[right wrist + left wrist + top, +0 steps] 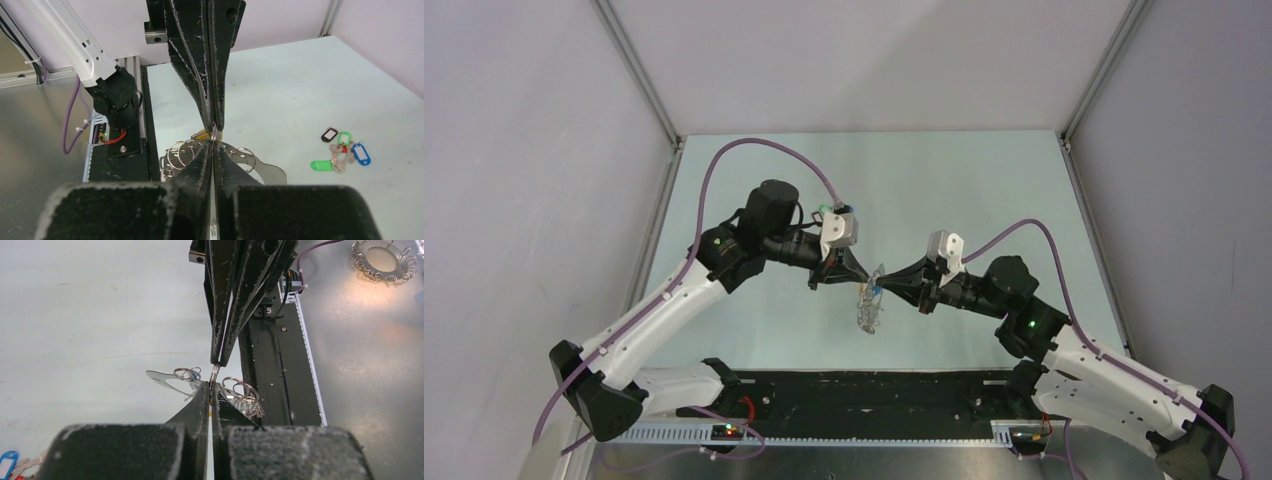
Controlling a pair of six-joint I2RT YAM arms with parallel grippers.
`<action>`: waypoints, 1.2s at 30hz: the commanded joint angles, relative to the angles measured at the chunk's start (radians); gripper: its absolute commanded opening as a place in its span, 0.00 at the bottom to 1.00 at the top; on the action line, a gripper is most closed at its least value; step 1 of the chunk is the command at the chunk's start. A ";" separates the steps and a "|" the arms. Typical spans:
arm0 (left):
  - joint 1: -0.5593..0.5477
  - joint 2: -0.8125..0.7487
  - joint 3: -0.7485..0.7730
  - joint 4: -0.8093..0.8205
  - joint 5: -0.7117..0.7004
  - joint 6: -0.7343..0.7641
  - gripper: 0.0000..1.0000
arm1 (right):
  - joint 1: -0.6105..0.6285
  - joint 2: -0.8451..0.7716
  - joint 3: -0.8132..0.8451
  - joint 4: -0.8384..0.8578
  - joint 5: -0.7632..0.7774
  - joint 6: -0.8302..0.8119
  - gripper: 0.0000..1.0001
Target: Remove the keys from the keyring
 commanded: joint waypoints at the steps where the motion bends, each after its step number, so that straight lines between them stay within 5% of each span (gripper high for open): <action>1: 0.013 -0.017 0.023 0.026 0.005 -0.011 0.00 | -0.002 -0.025 0.019 -0.025 -0.009 -0.005 0.08; 7: 0.010 -0.018 0.017 0.026 0.010 -0.010 0.00 | -0.022 -0.009 0.081 -0.088 -0.025 -0.006 0.31; 22: 0.004 -0.021 0.014 0.027 0.023 -0.009 0.00 | -0.021 0.117 0.216 -0.192 -0.088 -0.033 0.34; 26: 0.004 -0.023 0.014 0.027 0.027 -0.008 0.00 | -0.017 0.134 0.222 -0.197 -0.090 -0.043 0.26; 31: 0.005 -0.027 0.014 0.027 0.026 -0.005 0.00 | -0.016 0.141 0.228 -0.204 -0.098 -0.053 0.01; 36: 0.005 -0.027 0.012 0.027 0.009 -0.006 0.00 | -0.016 0.121 0.230 -0.215 -0.089 -0.057 0.00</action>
